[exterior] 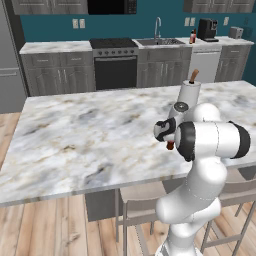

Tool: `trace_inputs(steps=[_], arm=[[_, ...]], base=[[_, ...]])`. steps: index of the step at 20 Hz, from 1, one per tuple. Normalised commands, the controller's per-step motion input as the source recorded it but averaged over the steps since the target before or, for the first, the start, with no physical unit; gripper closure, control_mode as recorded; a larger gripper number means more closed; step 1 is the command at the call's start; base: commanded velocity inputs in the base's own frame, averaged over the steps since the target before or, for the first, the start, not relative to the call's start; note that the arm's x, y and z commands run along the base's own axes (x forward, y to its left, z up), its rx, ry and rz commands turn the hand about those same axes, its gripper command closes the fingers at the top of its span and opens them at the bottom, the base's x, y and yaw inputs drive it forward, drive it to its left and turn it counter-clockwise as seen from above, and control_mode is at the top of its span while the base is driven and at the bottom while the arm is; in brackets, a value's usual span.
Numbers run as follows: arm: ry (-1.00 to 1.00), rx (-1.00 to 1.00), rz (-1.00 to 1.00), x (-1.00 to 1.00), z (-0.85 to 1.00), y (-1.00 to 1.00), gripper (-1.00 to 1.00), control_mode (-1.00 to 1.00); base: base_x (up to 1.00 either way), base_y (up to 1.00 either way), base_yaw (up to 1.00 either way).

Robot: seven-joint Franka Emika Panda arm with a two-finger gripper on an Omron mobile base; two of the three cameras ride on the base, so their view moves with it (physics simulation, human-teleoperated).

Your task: Place the large bottle from the dining counter next to the other large bottle outside the sink, and place the small bottle from the dining counter next to the other small bottle inside the sink.

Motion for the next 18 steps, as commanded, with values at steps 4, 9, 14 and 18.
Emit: trace_inputs(steps=[4,9,14,18], arm=[[0.0,0.0,0.0,0.03,-0.04,0.0,-1.0,-1.0],[0.0,0.0,0.0,0.0,-0.11,0.0,-1.0,-1.0],[0.0,0.0,0.0,0.0,-0.12,-0.03,-1.0,-1.0],[0.0,0.0,0.0,0.0,-0.09,-0.06,-1.0,-1.0]], base=[[0.0,0.0,0.0],[0.0,0.0,0.0],[0.0,0.0,0.0],[0.0,0.0,0.0]])
